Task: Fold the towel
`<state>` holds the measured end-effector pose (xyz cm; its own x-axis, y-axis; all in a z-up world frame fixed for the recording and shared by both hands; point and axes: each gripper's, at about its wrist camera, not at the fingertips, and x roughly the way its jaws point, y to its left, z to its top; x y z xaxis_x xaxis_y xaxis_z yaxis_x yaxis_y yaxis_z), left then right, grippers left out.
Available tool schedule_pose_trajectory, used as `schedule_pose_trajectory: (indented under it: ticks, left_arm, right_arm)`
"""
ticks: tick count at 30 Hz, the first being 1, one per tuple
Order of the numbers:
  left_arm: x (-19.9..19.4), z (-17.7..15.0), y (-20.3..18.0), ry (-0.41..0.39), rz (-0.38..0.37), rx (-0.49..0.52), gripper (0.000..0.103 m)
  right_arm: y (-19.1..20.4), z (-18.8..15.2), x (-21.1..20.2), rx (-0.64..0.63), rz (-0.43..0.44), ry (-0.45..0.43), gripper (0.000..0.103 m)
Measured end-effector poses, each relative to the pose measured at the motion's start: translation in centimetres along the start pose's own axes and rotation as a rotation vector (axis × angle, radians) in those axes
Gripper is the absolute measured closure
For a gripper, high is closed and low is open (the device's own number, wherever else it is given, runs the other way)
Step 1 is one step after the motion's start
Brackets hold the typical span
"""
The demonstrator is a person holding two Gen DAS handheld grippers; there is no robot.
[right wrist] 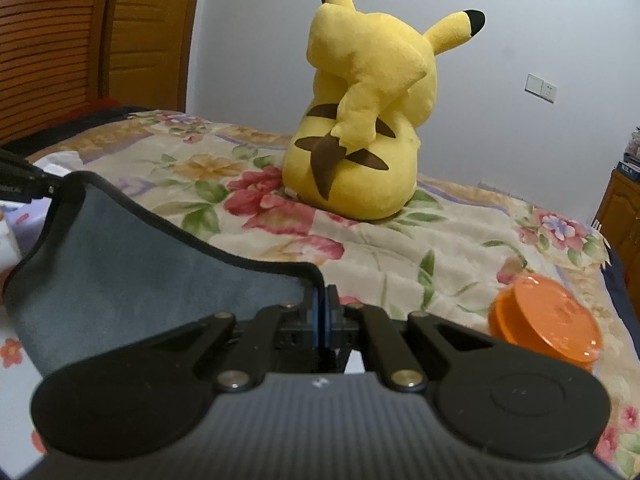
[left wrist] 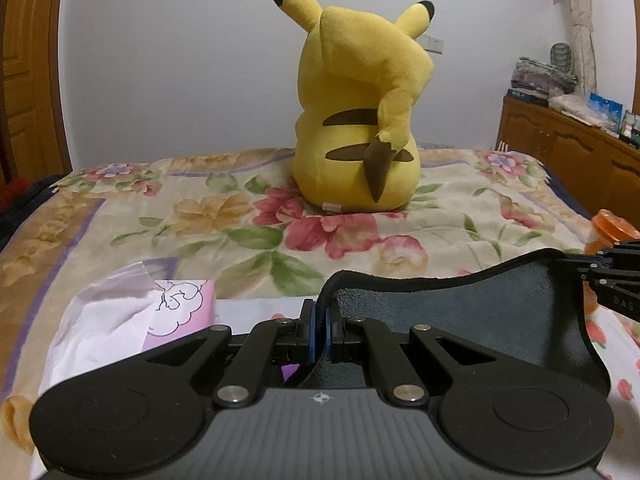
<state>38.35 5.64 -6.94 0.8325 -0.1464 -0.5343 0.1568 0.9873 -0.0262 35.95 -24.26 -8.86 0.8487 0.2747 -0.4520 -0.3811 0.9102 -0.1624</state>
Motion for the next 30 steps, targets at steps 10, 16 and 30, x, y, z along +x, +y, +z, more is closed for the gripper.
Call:
schedule_pose_trajectory:
  ticks: [10,16,30]
  left_arm:
    - [4.3,-1.1,0.8,0.071,0.022,0.003,0.095]
    - [5.5,-1.9,0.6,0.102,0.04,0.038,0.095]
    - [5.2,-2.7,0.1,0.124,0.039,0.045,0.061]
  right_arm:
    - [-0.6,-1.6,3.9,0.031,-0.01,0.068,0.1]
    - [-0.8,-2.8,5.2,0.058,-0.007,0.102,0.099]
    - [-0.7,-3.3,5.0,0.081,-0.021,0.13,0.089]
